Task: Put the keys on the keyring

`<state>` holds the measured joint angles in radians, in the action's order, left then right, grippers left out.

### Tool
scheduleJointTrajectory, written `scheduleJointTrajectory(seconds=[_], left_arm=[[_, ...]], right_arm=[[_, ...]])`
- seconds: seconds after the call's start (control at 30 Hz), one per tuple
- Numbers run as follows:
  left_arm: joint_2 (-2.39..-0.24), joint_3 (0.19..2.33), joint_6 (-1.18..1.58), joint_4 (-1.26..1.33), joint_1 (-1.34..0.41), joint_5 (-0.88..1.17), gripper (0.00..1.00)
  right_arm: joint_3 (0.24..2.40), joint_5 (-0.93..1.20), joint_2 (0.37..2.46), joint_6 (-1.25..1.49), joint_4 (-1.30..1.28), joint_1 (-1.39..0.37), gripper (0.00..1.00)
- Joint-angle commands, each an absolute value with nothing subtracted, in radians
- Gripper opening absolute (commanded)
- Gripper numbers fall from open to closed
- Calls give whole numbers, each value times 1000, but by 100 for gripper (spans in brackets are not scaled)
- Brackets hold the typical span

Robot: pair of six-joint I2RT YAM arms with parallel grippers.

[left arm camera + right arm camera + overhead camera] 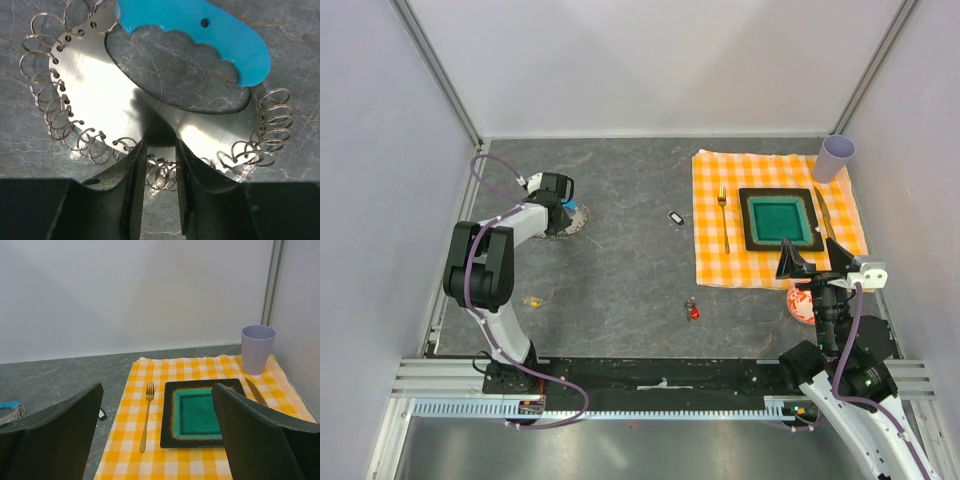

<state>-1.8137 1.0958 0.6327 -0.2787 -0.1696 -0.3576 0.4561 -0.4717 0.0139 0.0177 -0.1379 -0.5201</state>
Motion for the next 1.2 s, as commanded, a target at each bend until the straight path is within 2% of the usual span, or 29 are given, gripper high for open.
scheduleJointTrajectory(seconds=[0.0,0.23,0.37,0.47,0.83,1.03,1.17], left_arm=[[-1767,1068,698,-288,-169,-364,36],[-1703,993,713,-290,-189,-359,37],[-1701,970,713,-291,-199,-335,32],[-1687,948,715,-291,-241,-313,31],[-1562,764,845,-298,-534,-173,31],[-1457,804,847,-310,-630,-141,45],[-1370,834,810,-397,-630,-231,60]], right_arm=[[449,-466,14,6,-103,-523,98],[448,-463,11,8,-98,-523,98],[446,-459,8,8,-97,-525,98],[446,-459,5,6,-95,-525,98],[445,-454,6,6,-94,-525,98],[445,-442,12,8,-91,-523,98],[446,-434,17,8,-95,-526,98]])
